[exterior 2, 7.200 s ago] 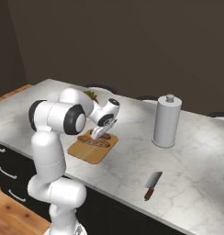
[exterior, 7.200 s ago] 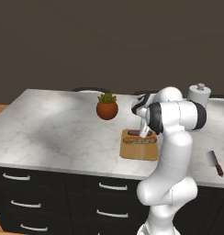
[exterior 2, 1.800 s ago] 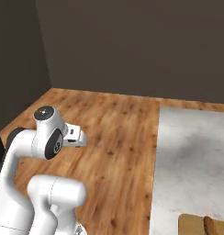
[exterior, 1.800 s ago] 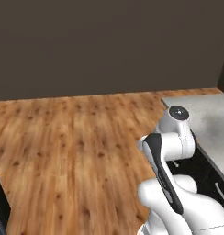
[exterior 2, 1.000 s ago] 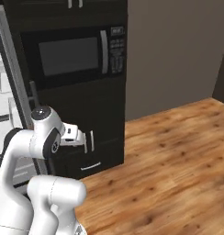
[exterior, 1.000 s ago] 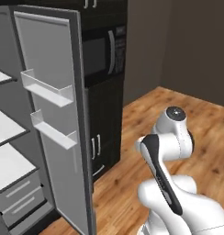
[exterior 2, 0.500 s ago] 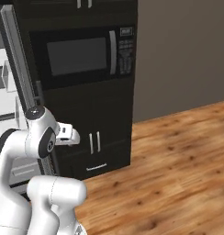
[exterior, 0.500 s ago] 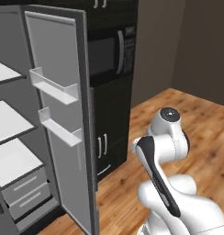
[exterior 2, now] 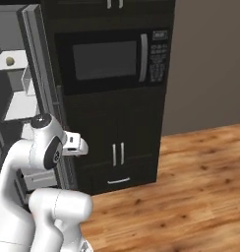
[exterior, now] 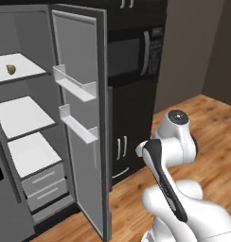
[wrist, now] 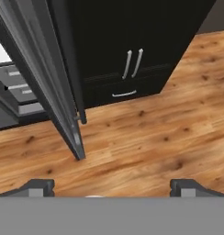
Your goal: Retrieve the sausage and cheese from the fridge and place them on the cutting board on the counter.
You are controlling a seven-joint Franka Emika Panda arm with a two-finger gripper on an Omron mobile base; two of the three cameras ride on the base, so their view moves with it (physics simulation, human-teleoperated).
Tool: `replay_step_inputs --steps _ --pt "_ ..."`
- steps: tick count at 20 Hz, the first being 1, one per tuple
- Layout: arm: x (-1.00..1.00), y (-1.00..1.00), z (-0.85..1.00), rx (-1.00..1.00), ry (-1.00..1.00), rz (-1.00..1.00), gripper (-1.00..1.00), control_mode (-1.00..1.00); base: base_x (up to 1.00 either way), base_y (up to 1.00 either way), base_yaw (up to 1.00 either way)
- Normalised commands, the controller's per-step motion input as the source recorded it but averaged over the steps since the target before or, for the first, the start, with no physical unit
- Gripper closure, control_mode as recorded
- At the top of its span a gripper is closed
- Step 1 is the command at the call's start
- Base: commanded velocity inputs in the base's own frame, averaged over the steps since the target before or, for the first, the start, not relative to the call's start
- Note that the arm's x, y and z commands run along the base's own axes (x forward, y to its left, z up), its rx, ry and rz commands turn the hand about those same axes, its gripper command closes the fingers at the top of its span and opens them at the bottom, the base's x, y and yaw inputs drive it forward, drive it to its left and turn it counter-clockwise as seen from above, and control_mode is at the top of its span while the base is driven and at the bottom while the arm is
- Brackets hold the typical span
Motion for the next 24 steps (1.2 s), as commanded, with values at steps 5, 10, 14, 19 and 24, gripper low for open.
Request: replay_step_inputs --steps 5,10,14,19,24 --pt "0.00 0.00 0.00 0.00 0.00 0.00 -1.00 1.00 -0.01 -0.30 0.33" --pt "0.00 0.00 0.00 0.00 0.00 0.00 -1.00 1.00 -0.01 -0.29 0.25" --pt "0.00 0.00 0.00 0.00 0.00 0.00 -1.00 1.00 -0.07 -0.16 0.03" --pt "0.00 0.00 0.00 0.00 0.00 0.00 -1.00 1.00 -0.08 0.20 -0.01" --pt "0.00 0.00 0.00 0.00 0.00 0.00 -1.00 1.00 -0.08 0.48 0.05"
